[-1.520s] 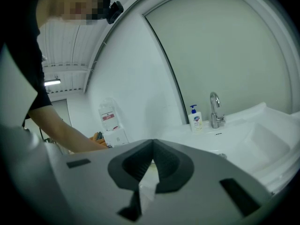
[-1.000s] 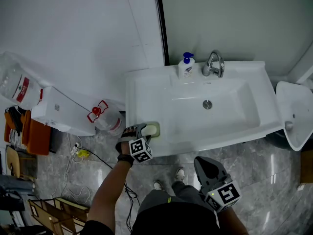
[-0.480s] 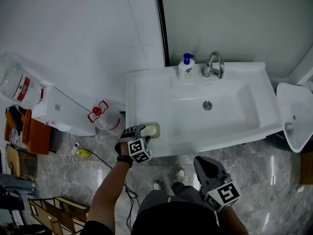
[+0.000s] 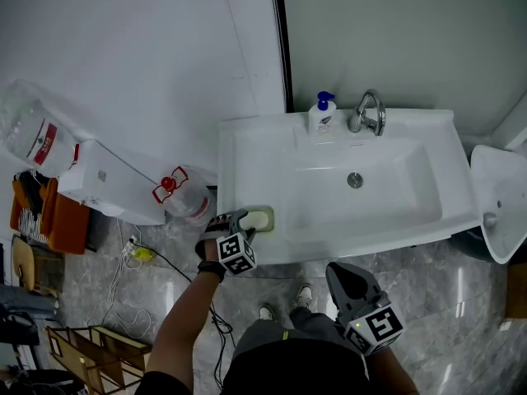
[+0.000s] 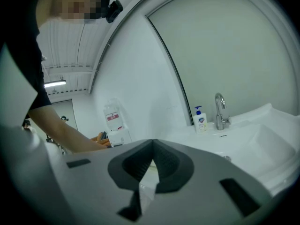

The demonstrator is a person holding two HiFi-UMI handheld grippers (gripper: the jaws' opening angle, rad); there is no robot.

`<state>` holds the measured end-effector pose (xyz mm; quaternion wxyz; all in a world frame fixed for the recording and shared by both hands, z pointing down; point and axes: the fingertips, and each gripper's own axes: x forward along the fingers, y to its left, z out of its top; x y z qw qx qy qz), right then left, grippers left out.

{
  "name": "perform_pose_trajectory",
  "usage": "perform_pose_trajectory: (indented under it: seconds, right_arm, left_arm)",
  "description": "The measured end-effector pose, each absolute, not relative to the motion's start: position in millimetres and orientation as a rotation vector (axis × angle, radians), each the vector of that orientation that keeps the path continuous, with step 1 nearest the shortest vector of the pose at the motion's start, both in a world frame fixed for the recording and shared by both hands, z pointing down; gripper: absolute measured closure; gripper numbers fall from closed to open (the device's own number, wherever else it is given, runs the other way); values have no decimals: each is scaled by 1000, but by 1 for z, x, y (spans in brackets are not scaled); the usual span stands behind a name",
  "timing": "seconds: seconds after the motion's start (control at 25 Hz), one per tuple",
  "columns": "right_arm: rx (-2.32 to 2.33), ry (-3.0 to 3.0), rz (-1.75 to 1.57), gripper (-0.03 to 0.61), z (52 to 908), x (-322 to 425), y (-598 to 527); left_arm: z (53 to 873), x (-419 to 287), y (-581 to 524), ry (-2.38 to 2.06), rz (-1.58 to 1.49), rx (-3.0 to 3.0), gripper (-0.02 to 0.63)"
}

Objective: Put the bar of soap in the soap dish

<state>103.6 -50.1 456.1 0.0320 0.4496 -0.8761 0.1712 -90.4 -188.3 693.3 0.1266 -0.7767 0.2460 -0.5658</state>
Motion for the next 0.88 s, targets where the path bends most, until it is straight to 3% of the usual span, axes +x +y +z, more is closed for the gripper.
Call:
perform_pose_trajectory:
  seconds: [0.4, 0.48, 0.8, 0.88]
  right_arm:
    - [1384, -2697, 487, 568, 452, 103, -55]
    - [1387, -2695, 487, 568, 451, 103, -56]
    - [1382, -2717, 479, 568, 443, 92, -59]
    - [1385, -2714, 490, 568, 443, 91, -58]
  left_arm:
    - [692, -92, -193, 763, -1646, -2302, 387]
    - [689, -92, -195, 793, -1625, -2320, 428]
    - [685, -90, -199, 830, -1590, -2377, 476]
    - [687, -88, -198, 846, -1588, -2429, 523]
